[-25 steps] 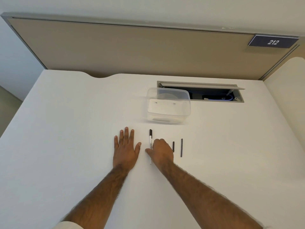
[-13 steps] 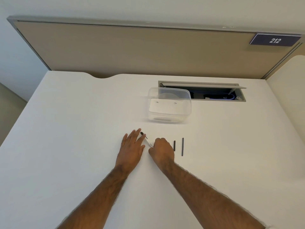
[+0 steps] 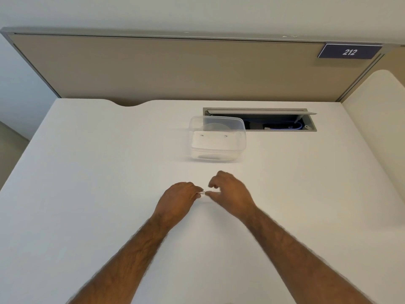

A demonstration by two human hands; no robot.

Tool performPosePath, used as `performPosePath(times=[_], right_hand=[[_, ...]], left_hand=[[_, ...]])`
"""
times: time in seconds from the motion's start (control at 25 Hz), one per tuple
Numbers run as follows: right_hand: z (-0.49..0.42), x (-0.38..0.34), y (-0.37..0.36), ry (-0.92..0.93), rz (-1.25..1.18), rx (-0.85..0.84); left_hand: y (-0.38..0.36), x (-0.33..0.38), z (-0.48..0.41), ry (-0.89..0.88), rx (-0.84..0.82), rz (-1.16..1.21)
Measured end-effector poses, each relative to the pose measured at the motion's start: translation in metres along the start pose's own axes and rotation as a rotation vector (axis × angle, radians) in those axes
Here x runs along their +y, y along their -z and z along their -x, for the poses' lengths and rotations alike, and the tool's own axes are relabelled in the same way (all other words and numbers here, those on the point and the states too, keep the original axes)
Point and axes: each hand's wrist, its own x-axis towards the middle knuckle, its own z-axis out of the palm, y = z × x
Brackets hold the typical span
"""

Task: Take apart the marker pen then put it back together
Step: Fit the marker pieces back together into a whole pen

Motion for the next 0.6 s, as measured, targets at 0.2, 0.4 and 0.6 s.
performPosePath(times=[0.2, 0.4, 0.6], right_hand=[[0.005, 0.060, 0.014, -0.558, -0.134, 0.108], [0.008, 0.058, -0.004, -0.666, -0.075, -0.022], [0.007, 0.049, -0.016, -0.641, 0.047, 0.023]], left_hand=[[-0.002, 0.003, 0.010, 0.128, -0.012, 0.039], [-0.002, 0.008, 0.011, 0.147, -0.051, 0.049], [0.005, 0.008, 0.007, 0.149, -0.044, 0.036]])
